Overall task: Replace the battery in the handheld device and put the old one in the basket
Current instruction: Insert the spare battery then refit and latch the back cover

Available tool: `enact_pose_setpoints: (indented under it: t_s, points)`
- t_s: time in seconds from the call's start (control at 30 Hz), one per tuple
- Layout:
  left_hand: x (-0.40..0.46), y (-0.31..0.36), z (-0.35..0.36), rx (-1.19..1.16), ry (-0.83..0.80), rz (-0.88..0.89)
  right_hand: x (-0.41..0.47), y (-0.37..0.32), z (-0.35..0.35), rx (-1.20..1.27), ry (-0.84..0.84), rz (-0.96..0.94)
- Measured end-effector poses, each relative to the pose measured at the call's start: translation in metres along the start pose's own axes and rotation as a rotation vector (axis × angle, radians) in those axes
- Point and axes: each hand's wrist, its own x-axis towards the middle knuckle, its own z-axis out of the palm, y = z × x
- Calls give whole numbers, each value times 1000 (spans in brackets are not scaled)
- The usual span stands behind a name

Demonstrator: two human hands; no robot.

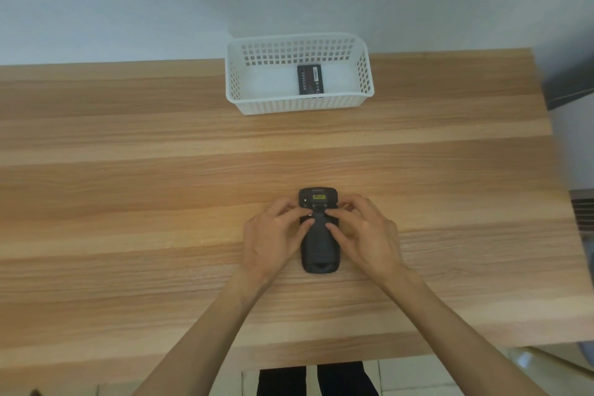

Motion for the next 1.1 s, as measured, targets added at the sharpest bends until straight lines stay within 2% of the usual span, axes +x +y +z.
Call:
enact_pose_setpoints:
  t_s: [0.17,0.4,0.7,0.97,1.1]
  points:
    - [0,-9,3,68,-6,126,3,3,-4,-53,-42,-35]
    - [3,-6,-3,196,-54,172,6,4,-8,-114,-96,-54]
    - [13,-11,-4,247,-77,286,12,4,-10,-174,-199,-44]
    - [6,-8,0,113,-57,148,9,1,-8,-54,-173,78]
    - [2,-4,2,31,-41,56,9,-3,-5,21,-144,204]
